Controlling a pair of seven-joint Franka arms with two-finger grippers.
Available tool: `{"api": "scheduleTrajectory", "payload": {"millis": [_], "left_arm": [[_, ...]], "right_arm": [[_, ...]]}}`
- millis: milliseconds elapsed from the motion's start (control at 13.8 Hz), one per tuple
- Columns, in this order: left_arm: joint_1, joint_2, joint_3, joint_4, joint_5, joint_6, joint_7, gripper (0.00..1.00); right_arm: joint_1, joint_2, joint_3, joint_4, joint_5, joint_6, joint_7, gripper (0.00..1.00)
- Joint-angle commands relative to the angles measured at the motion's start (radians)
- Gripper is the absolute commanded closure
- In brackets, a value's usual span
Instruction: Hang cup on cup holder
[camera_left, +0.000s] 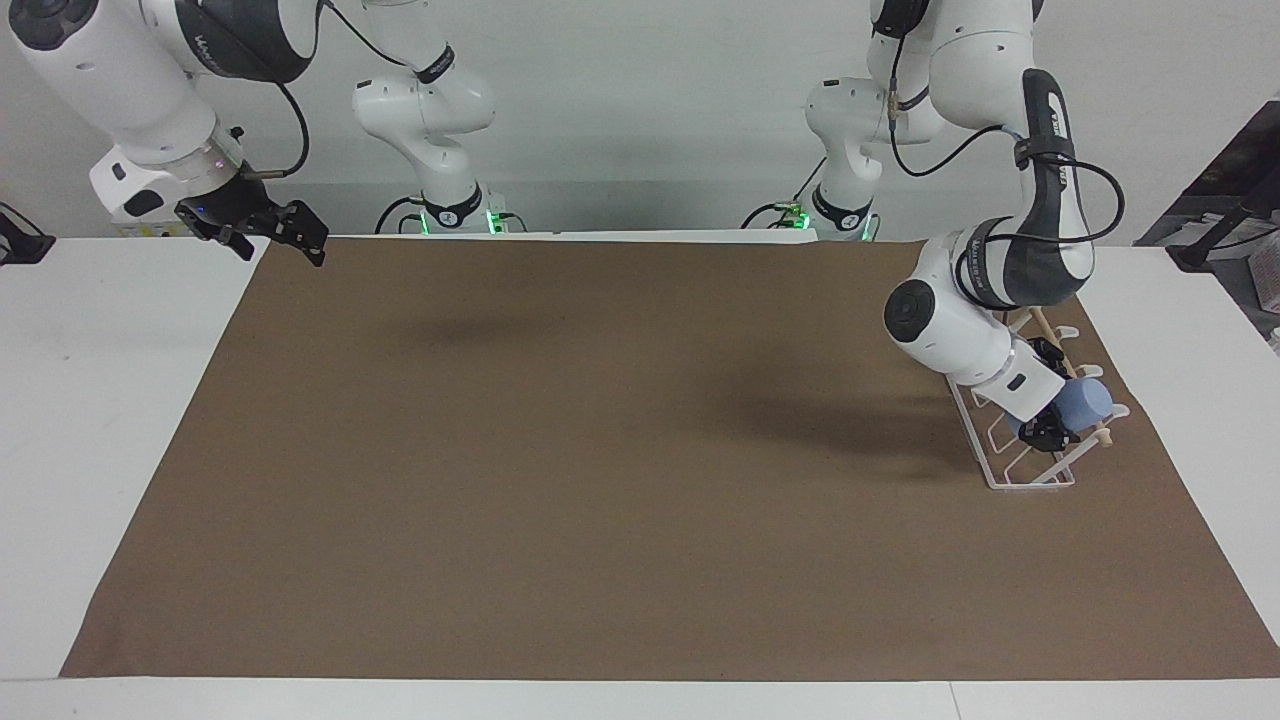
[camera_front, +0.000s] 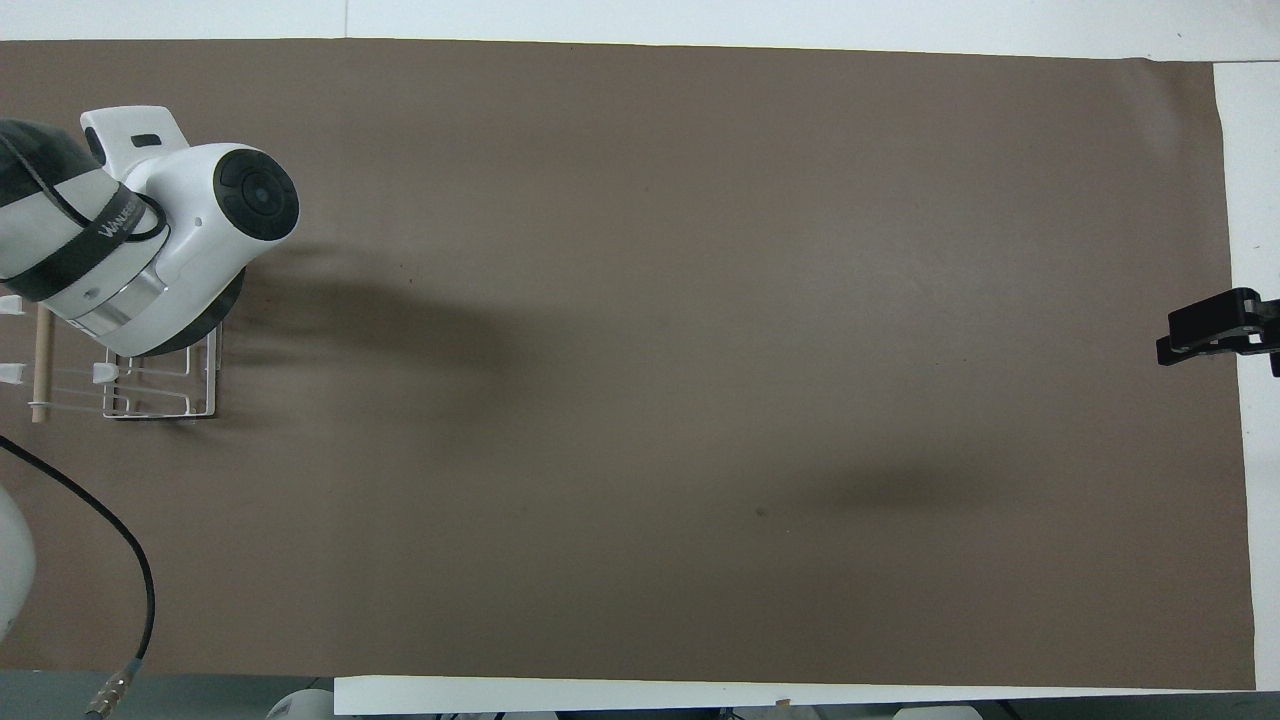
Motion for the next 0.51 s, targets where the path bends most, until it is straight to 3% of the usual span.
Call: {"api": "scheduleTrajectory", "payload": {"millis": [0,72,144,433], "left_arm": [[0.005,-0.003,0.009,-0.008,0.021,-0.007,-0.009,0.39],[0.003,-0.003,0.009,-0.005,0.026,-0.010,0.000,0.05],[0.002,-0.004,0.008,-0.001,0.026,-0.021,0.020,0.00],[-0.014,-0.026,0.000,0.076,-0.034,-0.107,0.190,0.00]], "right_arm": [[-0.001,-0.010,0.000,-0.003,0.001,-0.009,-0.003,0.01],[-0.001,-0.010,0.000,-0.003,0.001,-0.009,-0.003,0.01],[-0.001,-0.010,0.000,-0.003,0.001,-0.009,-0.003,0.01],[-0.001,-0.010,0.000,-0.003,0.001,-0.009,-0.003,0.01]]}}
